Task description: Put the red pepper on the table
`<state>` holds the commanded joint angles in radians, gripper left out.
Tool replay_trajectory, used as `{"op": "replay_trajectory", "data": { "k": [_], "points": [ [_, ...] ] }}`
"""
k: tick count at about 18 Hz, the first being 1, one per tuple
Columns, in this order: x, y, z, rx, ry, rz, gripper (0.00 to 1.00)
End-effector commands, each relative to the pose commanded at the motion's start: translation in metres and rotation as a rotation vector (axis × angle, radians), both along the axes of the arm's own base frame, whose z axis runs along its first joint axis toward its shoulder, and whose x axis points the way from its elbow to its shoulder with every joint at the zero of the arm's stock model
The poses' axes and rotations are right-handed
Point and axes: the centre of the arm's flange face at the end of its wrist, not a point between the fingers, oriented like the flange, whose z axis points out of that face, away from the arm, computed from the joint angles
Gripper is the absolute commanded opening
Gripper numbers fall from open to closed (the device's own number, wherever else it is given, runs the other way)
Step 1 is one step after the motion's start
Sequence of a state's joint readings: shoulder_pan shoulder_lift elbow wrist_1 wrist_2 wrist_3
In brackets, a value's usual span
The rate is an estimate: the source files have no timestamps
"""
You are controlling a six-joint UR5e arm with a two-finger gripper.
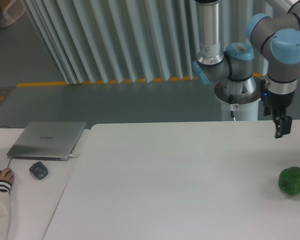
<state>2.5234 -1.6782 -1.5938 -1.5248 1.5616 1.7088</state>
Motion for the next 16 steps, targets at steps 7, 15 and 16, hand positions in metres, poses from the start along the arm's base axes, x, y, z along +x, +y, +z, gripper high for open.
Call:
{"op": "replay_trajectory", "data": {
  "k": [7,15,16],
  "points": [
    [-0.005,-0.001,0.012,-0.011,0.049,0.007,1.00],
    [-0.005,-0.008,-0.015,0.017,0.039,0.025,1.00],
    [-0.007,-0.008,-0.014,0.021,0.058,0.022,1.00]
  ]
}}
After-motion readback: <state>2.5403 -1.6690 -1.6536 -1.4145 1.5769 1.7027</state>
